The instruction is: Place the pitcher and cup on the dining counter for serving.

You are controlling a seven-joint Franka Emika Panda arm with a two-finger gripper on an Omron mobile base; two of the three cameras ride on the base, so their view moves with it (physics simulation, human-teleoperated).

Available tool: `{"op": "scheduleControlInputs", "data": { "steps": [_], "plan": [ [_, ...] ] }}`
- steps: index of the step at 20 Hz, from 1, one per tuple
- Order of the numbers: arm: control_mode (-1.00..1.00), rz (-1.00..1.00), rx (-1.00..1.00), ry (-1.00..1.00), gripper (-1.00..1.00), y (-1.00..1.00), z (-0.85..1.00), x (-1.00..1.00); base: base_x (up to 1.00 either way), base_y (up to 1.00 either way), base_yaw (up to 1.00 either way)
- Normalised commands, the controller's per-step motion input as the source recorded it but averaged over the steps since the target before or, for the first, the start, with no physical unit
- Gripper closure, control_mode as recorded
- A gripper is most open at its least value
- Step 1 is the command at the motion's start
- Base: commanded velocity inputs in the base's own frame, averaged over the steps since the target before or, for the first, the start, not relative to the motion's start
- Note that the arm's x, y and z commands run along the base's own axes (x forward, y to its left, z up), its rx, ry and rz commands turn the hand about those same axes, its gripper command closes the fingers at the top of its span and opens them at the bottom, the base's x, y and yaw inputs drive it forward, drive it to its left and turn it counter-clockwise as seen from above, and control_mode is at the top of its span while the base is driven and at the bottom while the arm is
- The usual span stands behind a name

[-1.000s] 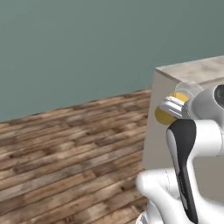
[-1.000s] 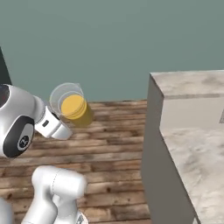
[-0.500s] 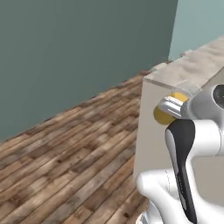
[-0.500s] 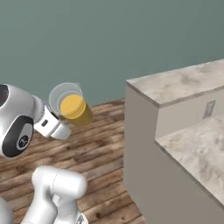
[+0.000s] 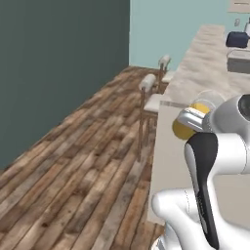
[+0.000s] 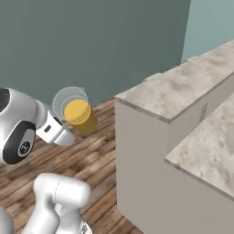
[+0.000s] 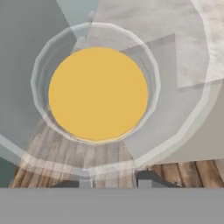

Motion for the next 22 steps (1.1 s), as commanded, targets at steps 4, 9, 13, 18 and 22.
{"op": "scheduleControlInputs", "data": {
  "steps": [4,9,13,18,22],
  "plan": [
    [1.00,0.00,0.00,0.00,1.00,0.00,0.00,0.00,0.57,0.32,-0.33],
    [1.00,0.00,0.00,0.00,1.00,0.00,0.00,0.00,0.20,-0.01,-0.25],
    [1.00,0.00,0.00,0.00,1.00,0.00,0.00,0.00,0.27,0.00,-0.24],
    [1.00,0.00,0.00,0.00,1.00,0.00,0.00,0.00,0.37,0.00,-0.23],
    [1.00,0.00,0.00,0.00,1.00,0.00,0.00,0.00,0.52,0.00,-0.22]
  ]
}}
